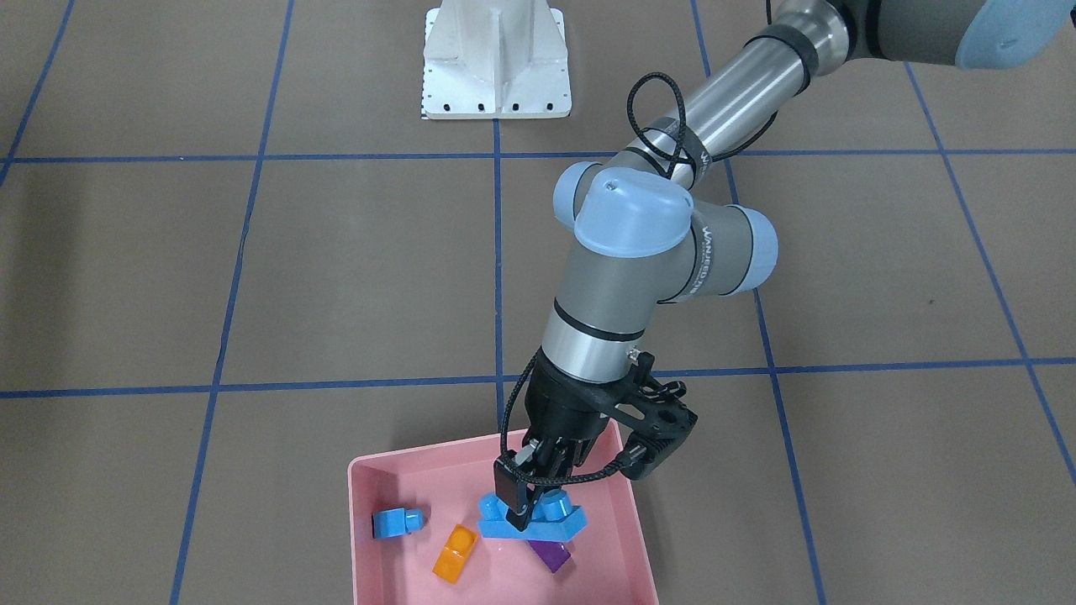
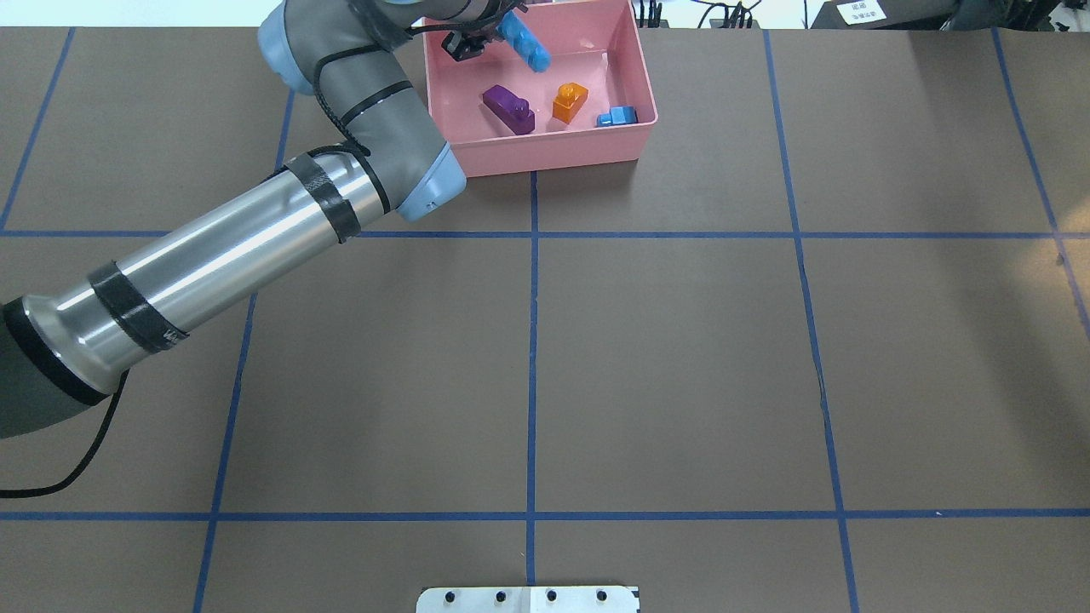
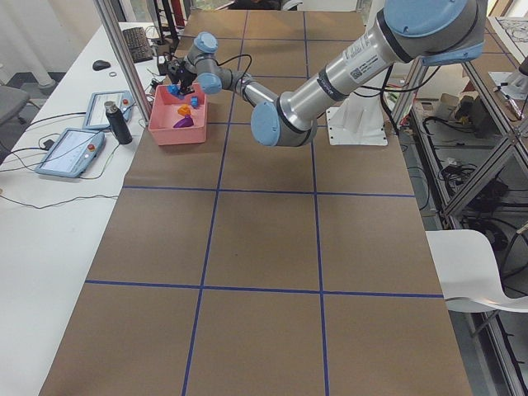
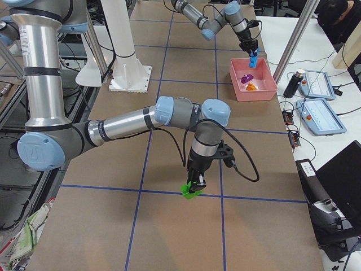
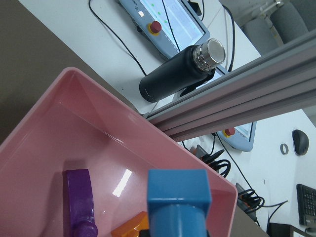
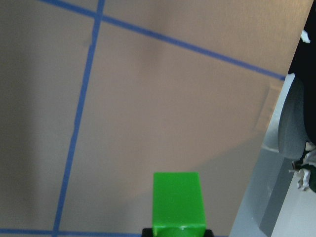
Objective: Put all blocks into box
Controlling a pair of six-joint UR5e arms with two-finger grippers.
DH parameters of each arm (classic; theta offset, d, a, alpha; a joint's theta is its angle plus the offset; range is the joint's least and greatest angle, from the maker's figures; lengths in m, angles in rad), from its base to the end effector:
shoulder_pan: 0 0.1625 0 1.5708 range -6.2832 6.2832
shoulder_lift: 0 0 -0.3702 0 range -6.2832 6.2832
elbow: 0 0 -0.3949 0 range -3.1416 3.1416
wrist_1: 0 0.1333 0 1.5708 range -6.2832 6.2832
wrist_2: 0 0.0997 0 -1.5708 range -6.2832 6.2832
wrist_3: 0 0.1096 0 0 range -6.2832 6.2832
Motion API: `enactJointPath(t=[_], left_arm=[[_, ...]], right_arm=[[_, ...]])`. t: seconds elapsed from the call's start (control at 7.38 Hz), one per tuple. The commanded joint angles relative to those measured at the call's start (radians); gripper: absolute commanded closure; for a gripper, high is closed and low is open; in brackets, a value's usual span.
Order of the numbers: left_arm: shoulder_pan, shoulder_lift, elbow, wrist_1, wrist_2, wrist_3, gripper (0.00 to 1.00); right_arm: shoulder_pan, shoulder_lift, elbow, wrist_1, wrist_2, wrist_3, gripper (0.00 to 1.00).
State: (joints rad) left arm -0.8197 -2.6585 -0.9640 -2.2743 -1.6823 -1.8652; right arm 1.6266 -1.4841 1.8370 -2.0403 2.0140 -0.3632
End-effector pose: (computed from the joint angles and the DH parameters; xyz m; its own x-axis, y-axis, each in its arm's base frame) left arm 0.4686 -0.6794 0.1005 0.0557 -0.4823 -0.8743 0.7025 0.6412 -0.3089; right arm 0.1135 -0.4845 0.5048 0.8602 -0.2586 0.4395 0.2677 0.9626 0.0426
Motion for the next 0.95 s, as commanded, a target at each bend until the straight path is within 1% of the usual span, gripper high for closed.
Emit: enactJointPath(t=[0.0, 0.14, 0.27, 0.54, 0.68, 0.81], left_arm=[[0.004, 0.032, -0.028, 0.013, -0.035, -0.003, 0.00], [-0.021, 0.052, -0.053, 0.024, -0.109, -0.002, 0.00], [-0.053, 0.087, -0.089, 0.054, -0.158, 0.006, 0.00], [-0.131, 0.200, -0.238, 0.183, -0.210, 0.220, 0.00], [-0.165, 0.280, -0.313, 0.229, -0.235, 0.306, 0.00], [-0.189, 0.380, -0.387, 0.236, -0.247, 0.393, 0.00]], right_arm=[[-0.058, 0.143, -0.022, 0.083, 0.083, 0.128, 1.00], [-0.109, 0.231, -0.021, 0.083, 0.098, 0.227, 1.00], [-0.172, 0.299, -0.022, 0.110, 0.109, 0.347, 1.00], [-0.337, 0.391, -0.051, 0.286, 0.106, 0.647, 1.00], [-0.409, 0.454, -0.085, 0.349, 0.100, 0.767, 1.00], [-0.474, 0.543, -0.143, 0.383, 0.079, 0.850, 1.00]])
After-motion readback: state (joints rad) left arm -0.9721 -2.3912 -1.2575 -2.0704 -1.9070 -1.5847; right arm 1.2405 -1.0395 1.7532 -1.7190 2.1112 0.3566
